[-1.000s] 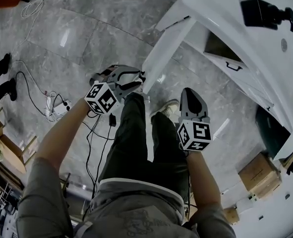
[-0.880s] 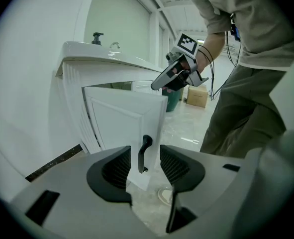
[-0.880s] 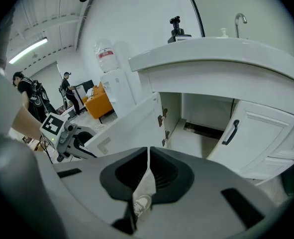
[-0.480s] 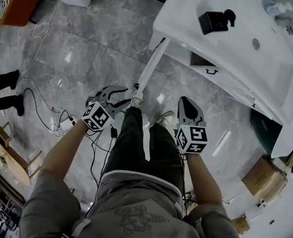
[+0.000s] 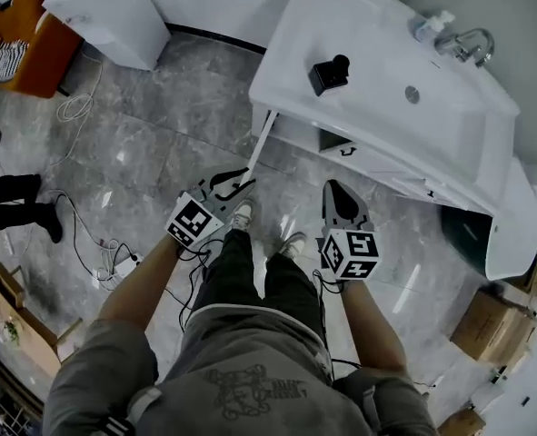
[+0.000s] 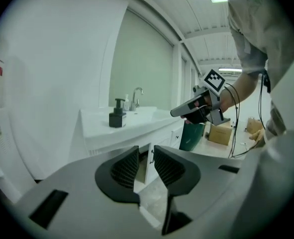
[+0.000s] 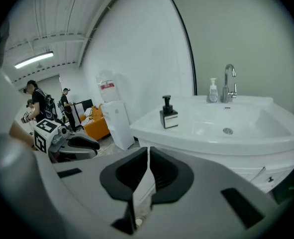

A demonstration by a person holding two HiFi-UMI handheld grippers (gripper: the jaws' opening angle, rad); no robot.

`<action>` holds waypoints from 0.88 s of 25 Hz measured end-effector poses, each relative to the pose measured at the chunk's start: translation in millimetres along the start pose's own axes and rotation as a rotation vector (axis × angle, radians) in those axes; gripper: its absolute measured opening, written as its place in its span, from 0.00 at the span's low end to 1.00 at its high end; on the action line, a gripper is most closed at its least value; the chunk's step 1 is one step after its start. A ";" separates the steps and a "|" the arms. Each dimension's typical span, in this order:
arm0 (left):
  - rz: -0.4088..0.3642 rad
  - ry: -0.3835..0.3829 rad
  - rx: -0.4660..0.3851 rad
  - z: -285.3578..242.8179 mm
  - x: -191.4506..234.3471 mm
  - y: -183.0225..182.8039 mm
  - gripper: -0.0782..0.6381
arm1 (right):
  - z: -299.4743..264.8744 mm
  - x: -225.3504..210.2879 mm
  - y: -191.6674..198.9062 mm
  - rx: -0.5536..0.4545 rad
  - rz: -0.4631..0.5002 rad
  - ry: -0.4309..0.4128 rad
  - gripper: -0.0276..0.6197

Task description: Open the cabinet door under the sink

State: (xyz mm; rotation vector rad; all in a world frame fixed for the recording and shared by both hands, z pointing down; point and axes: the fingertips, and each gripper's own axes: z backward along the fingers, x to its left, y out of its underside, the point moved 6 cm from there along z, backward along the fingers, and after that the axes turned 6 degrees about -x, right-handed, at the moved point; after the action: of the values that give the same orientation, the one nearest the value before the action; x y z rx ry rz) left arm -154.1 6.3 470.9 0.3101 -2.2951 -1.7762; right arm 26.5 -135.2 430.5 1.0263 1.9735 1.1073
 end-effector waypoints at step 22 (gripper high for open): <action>-0.157 0.076 -0.308 -69.0 -44.2 -250.3 0.17 | 161.8 -47.0 -164.7 -0.410 0.046 0.228 0.10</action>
State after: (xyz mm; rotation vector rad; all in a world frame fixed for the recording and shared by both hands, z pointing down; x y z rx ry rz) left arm -83.5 -105.7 243.2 0.5027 -1.9542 -2.1184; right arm 129.2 -169.5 221.3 0.7551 1.7874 1.6325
